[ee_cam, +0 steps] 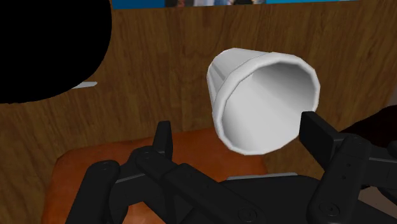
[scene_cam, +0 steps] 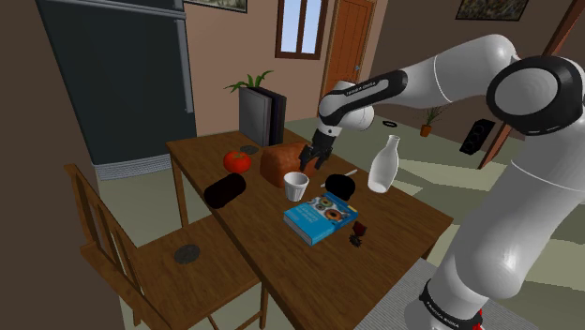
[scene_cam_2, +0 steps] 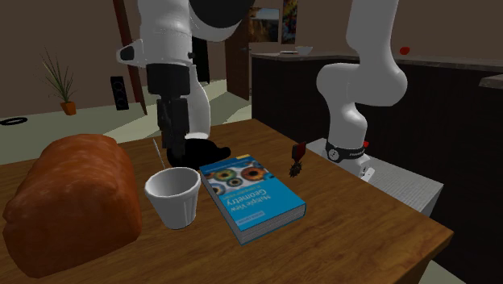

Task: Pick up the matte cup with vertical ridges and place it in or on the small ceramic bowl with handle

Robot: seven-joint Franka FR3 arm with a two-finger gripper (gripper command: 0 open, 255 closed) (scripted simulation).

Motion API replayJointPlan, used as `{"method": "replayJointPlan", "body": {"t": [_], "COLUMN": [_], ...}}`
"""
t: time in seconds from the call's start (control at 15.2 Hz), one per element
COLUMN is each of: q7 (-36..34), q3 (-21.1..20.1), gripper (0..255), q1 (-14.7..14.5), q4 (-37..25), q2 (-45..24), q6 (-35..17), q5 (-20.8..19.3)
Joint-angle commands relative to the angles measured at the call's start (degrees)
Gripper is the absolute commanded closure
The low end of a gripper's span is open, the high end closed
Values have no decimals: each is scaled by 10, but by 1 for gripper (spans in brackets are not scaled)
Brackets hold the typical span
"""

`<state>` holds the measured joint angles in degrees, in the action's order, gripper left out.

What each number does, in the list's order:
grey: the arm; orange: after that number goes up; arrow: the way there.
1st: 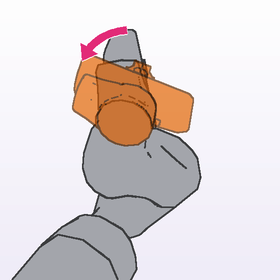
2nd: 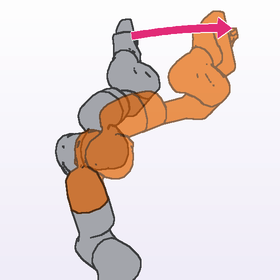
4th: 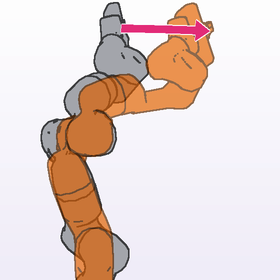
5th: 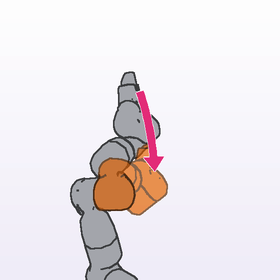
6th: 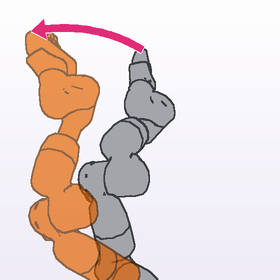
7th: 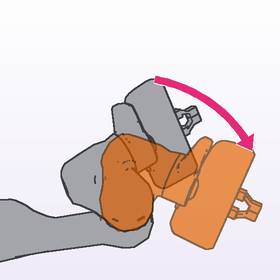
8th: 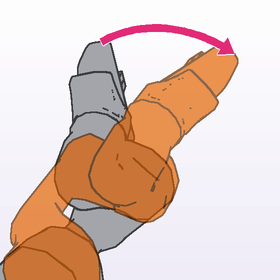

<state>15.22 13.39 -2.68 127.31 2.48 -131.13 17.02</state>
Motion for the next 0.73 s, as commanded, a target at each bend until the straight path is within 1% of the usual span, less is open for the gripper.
{"method": "replayJointPlan", "body": {"t": [0.0,0.46,0.66], "q7": [16,35,35], "q3": [3,-5,-5], "gripper": [0,0,0], "q1": [1,-4,-4], "q4": [-11,1,1], "q2": [-24,-65,-65], "q6": [-11,-60,-60], "q5": [14,42,42]}}
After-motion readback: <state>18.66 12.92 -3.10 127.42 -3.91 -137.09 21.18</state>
